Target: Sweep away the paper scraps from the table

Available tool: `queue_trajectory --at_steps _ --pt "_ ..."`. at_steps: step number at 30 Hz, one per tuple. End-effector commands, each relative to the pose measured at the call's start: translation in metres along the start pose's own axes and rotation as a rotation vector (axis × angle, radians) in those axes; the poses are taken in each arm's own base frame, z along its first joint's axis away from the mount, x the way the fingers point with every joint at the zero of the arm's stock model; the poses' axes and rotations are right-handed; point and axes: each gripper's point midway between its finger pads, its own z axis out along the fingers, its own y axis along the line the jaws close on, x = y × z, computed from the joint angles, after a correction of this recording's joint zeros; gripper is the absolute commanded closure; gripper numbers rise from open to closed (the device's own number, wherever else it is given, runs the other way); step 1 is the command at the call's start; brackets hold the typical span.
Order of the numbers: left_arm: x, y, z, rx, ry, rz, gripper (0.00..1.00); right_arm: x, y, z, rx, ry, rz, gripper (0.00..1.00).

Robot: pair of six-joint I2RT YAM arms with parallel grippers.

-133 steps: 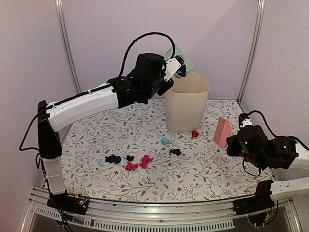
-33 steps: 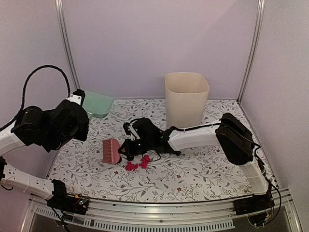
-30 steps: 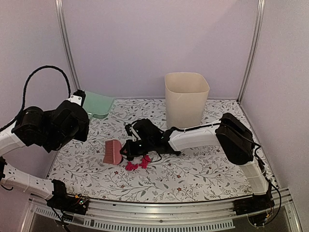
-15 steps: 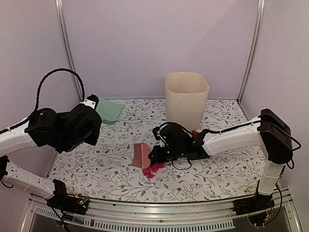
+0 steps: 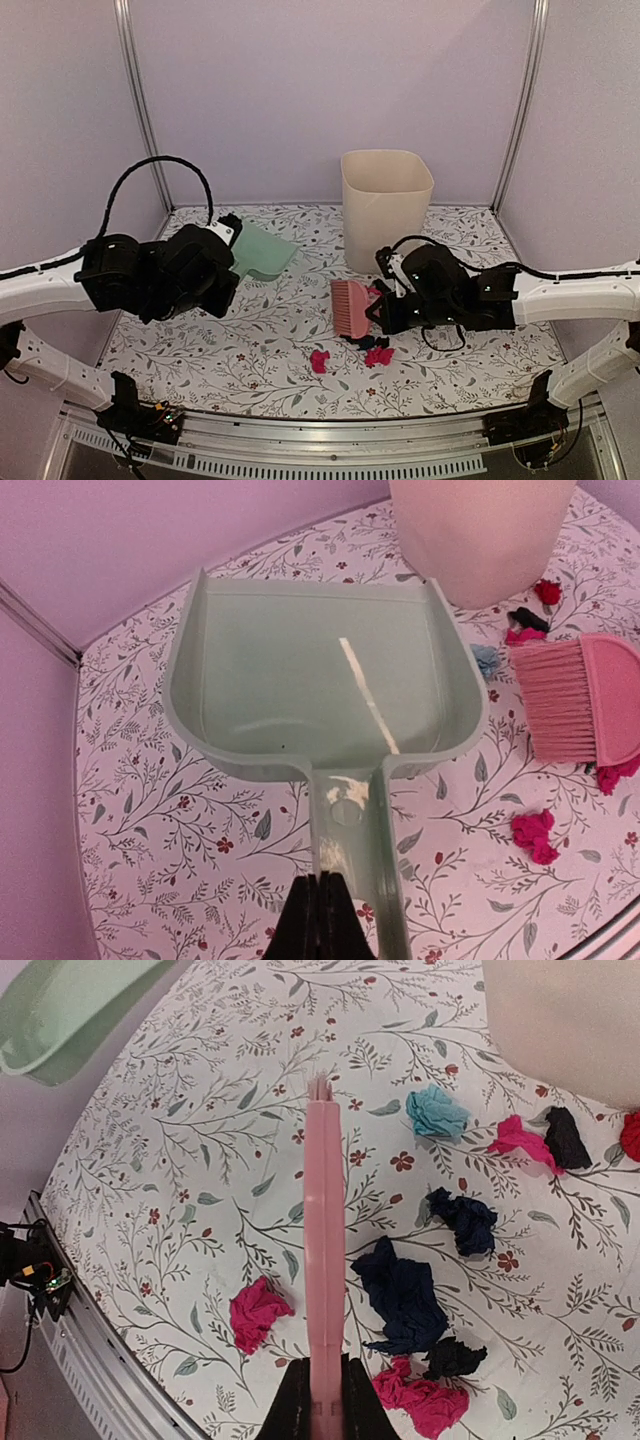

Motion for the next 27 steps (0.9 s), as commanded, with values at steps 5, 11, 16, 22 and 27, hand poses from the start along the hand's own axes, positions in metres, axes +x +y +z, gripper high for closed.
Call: queue_trajectory --at_steps 5,11,16,22,27 --pt "-0.017 -0.019 -0.025 0.183 -0.043 0.018 1.00 -0.008 0.054 -0.041 -0.321 -0.011 -0.080 1.00" --pt "-0.002 -0.017 -0.026 0.199 -0.010 0.057 1.00 0.021 0.057 -0.017 -0.344 0.121 -0.036 1.00" --pt "0.015 -0.023 -0.020 0.229 0.020 0.078 1.00 0.042 0.027 0.008 -0.192 0.185 -0.001 1.00" --pt "0.021 -0.029 -0.019 0.264 0.024 0.070 1.00 0.052 -0.021 -0.001 0.028 0.167 0.017 1.00" --pt "0.023 -0.041 -0.017 0.305 0.035 0.078 1.00 0.051 -0.061 -0.036 0.205 0.108 0.069 1.00"
